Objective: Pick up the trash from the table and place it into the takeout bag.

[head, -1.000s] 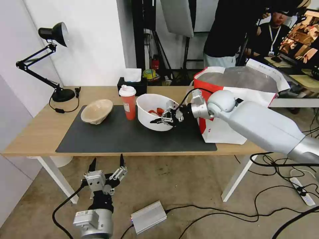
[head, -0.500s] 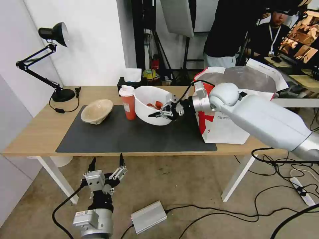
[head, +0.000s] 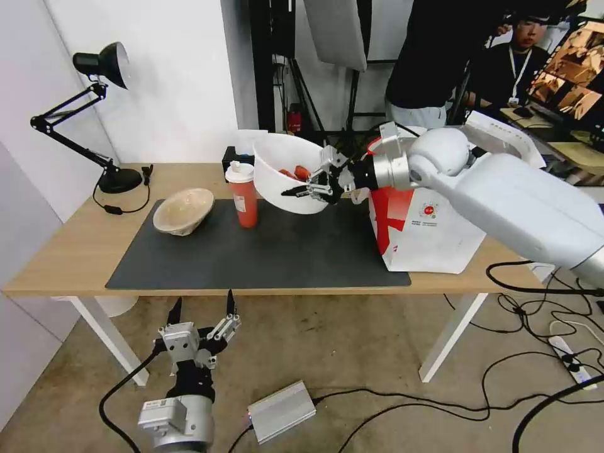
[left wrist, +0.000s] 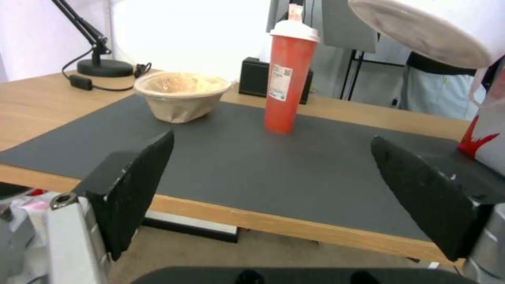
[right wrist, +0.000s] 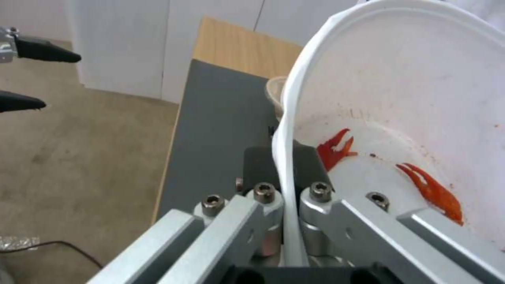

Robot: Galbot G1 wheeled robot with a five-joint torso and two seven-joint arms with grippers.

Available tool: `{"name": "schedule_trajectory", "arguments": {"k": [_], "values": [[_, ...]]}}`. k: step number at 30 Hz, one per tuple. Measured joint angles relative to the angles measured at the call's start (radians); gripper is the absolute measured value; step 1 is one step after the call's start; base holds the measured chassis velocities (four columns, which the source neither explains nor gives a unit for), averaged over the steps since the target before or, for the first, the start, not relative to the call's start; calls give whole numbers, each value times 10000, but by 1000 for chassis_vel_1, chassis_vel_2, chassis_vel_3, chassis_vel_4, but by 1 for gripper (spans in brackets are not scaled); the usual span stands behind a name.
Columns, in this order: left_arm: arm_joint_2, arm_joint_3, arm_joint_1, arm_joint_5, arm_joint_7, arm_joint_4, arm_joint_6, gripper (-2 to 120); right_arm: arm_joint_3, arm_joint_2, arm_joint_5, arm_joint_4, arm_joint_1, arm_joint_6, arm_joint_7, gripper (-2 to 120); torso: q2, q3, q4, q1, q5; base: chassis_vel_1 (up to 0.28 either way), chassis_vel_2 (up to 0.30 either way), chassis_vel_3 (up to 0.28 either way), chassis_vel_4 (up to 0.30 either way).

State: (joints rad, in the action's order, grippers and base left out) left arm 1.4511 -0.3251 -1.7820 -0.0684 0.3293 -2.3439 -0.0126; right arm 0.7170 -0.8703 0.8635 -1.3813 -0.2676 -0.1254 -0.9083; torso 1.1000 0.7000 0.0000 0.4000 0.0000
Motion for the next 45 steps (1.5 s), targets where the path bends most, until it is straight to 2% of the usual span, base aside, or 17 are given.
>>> {"name": "schedule_trajectory", "arguments": {"k": [29, 45], "values": [[40, 156, -158, 253, 4, -66, -83, 100, -396, 193, 603, 543, -1021, -4, -32, 0, 0, 0, 1, 0, 0, 0, 0, 0, 0], [-80, 212, -152, 265, 113, -62, -127, 100, -627, 1060, 660, 480, -1007, 52, -131, 0, 0, 0, 0, 0, 1, 0, 0, 0, 0]]}}
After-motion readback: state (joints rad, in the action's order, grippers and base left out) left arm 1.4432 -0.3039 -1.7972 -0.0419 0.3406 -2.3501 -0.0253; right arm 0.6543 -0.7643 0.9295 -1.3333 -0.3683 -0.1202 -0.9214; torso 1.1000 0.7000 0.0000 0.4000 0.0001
